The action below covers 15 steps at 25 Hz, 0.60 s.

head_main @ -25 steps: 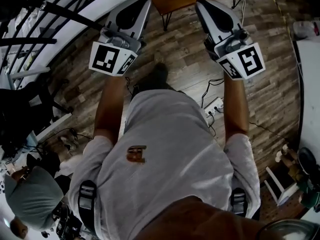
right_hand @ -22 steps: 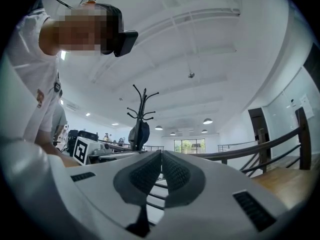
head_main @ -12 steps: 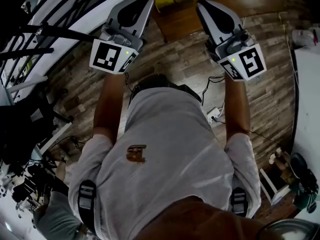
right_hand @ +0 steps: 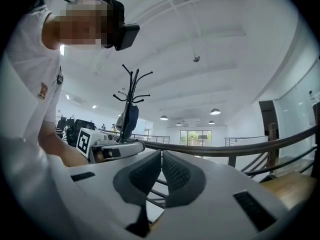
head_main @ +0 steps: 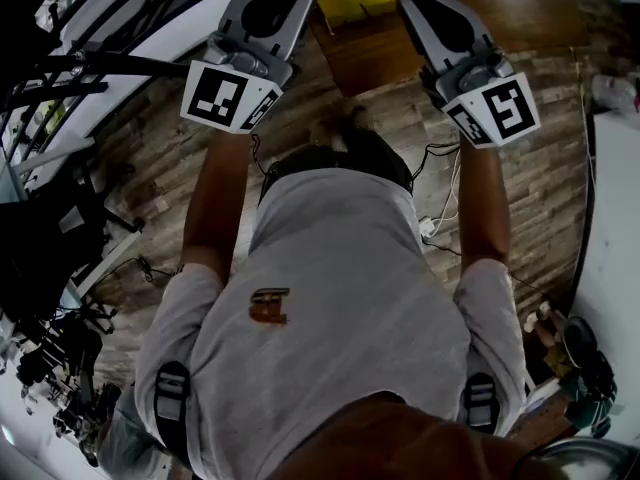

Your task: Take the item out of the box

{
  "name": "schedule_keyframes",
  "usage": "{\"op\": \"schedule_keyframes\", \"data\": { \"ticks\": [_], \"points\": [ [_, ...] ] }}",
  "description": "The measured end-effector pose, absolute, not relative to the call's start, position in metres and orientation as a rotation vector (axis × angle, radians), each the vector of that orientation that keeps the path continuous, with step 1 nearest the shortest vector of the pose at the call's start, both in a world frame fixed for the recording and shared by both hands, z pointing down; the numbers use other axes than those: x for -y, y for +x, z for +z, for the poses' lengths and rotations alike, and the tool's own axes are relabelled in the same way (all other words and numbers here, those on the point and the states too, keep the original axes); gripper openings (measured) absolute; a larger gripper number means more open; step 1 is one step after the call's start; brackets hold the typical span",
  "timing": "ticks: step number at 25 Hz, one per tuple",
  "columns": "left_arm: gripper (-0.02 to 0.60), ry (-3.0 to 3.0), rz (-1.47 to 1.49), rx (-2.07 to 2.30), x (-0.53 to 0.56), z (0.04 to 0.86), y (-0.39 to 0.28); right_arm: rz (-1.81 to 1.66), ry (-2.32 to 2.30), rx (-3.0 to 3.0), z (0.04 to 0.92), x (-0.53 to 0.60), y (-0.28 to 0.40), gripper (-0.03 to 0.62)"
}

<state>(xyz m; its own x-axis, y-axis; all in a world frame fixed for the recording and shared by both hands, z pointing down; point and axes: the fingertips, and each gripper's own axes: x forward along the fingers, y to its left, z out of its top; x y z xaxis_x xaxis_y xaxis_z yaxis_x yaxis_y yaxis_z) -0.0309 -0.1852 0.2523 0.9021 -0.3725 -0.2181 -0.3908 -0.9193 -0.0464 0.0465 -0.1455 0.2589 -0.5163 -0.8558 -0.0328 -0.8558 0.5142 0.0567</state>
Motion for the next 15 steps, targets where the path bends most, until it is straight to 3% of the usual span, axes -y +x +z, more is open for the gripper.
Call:
{"op": "schedule_keyframes", "data": {
  "ticks": [15],
  "points": [
    [0.019,-2.939,0.246,-0.817,0.238,0.282,0.027,0.142,-1.315,-3.066,0.305,0.233,0.087,0.032]
  ]
}}
